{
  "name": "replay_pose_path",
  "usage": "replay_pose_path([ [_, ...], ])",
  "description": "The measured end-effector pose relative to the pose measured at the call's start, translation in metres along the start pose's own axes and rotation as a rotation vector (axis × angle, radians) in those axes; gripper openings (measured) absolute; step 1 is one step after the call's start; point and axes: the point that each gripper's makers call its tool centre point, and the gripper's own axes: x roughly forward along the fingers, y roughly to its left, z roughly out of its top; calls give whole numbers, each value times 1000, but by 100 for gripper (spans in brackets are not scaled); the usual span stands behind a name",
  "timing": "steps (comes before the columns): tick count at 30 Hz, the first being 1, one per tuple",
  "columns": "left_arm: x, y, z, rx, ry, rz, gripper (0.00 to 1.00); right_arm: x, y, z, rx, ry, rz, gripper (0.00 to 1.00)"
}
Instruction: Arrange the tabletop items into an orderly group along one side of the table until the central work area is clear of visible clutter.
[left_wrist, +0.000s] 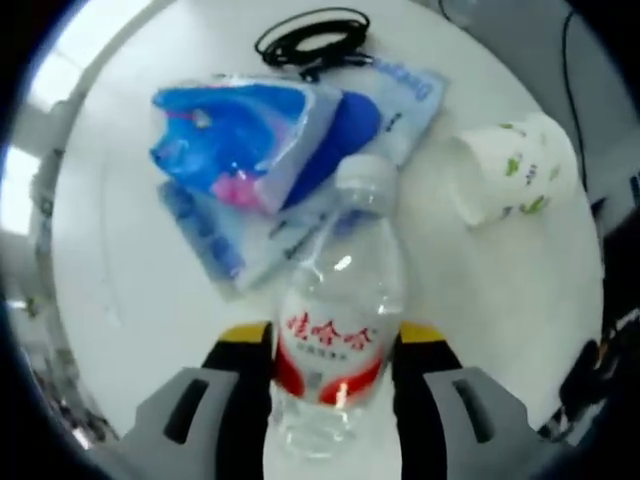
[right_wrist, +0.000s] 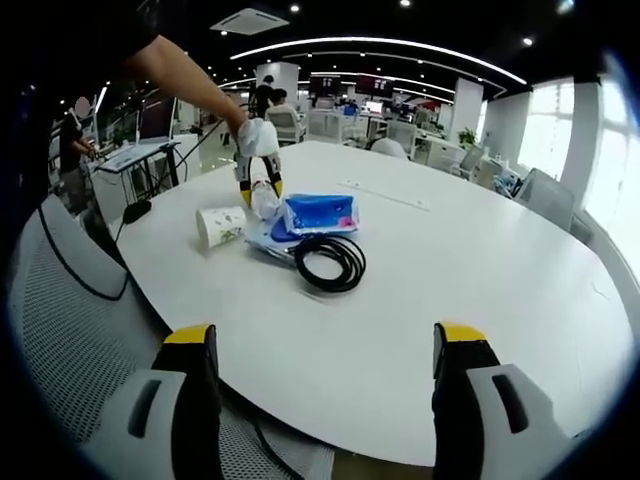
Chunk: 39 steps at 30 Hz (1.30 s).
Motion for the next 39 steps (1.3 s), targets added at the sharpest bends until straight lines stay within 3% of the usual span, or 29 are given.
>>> replay_pose_path([
  [6,1,-1,0,16,7,-32,41,0,-1,0,-1,0,-6,87],
  [7,1,-1,0,-18,16,-32,39,0,-2,0,-1,-1,-8,87],
  [17,-1,-2,1,10,21,-15,35,0,-2,0,-3,-2,-10,86],
  [22,-4,-7,0,34,55,-42,34,0,-2,0,-5,-4,-9,86],
  [28,-14,-9,-3,16,77,-50,34,0,-3,3,-4,-16,-13,86],
  [39,-32,-10,4,-46,62,-29,34,-1,-4,9,7,-46,-10,89],
])
